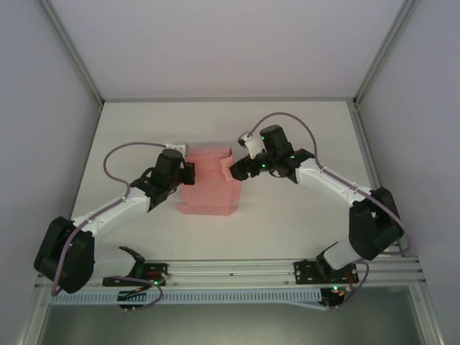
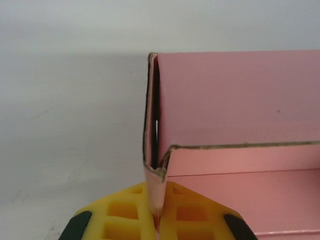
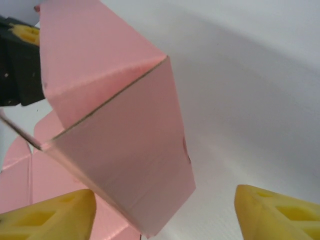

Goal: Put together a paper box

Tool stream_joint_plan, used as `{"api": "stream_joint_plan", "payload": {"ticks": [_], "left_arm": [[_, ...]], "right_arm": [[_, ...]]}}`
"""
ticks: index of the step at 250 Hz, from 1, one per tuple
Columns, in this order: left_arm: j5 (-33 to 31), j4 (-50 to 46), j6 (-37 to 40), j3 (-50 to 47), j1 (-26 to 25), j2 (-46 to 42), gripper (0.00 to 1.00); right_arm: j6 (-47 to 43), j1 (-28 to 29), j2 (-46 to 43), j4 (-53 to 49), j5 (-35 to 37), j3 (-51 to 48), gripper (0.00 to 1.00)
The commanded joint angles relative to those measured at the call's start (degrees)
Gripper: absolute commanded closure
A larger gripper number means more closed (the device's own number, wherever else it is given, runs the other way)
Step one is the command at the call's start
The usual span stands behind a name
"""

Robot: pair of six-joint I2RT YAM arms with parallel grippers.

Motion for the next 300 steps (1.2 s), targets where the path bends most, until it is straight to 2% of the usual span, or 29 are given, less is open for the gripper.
{"api": "stream_joint_plan", "payload": {"ticks": [1,21,48,59,92,114,139,159,197,214,228,259,263,273,287,300], "left_arm": [[2.07,1.91,-0.43,1.35,0.30,0.01,1.00],[2.08,1.81,-1.11,1.76,0.21,0.59,1.00],[1.55,1.42,-2.11,2.68,0.18,1.98,1.00],[0.82,0.98,-2.60,3.23,0.00,2.78,1.00],[-8.03,-4.89,-7.60,6.54,-0.49,6.80,1.00],[-15.34,-13.00,-13.75,10.40,-0.29,11.20,1.00],[-19.62,-20.77,-19.51,13.81,0.34,15.46,1.00],[-19.25,-23.79,-20.88,14.21,1.77,16.28,1.00],[-18.44,-27.44,-21.05,13.28,3.93,14.14,1.00],[-18.70,-28.27,-21.40,13.07,4.09,13.22,1.00],[-18.01,-27.79,-21.34,12.95,4.14,12.77,1.00],[-16.03,-27.16,-20.87,14.26,3.76,13.30,1.00],[-15.77,-26.95,-20.66,14.39,3.63,13.37,1.00],[-14.24,-25.87,-20.06,14.69,3.53,13.56,1.00],[-11.50,-23.49,-18.53,14.69,3.39,13.60,1.00],[-10.09,-21.64,-17.43,14.71,2.65,13.49,1.00]], "right_arm": [[1.11,2.27,2.14,3.78,6.45,2.84,0.31],[1.53,5.23,3.60,3.78,15.96,4.20,0.41],[6.68,9.51,6.06,5.80,33.91,5.35,0.71],[8.20,11.43,7.21,6.68,40.52,5.55,0.80],[14.93,14.48,11.20,2.82,59.01,9.10,1.00],[19.13,14.81,14.66,-3.92,69.85,12.92,1.00],[24.85,14.66,18.30,-12.92,80.10,16.59,1.00],[29.17,13.39,20.65,-19.25,86.38,18.22,1.00],[30.84,10.36,22.35,-22.69,97.67,17.00,1.00],[33.24,9.51,22.66,-25.92,99.42,17.94,1.00],[31.98,9.40,22.19,-23.95,99.17,17.50,1.00],[19.29,11.81,21.57,-7.50,97.51,13.31,1.00],[15.48,12.09,21.36,-3.17,95.57,12.09,1.00],[9.43,12.73,20.47,6.55,89.26,8.86,0.91],[6.77,12.99,18.45,15.70,75.11,4.65,0.89],[6.74,13.28,16.61,21.98,67.35,1.61,0.89]]}}
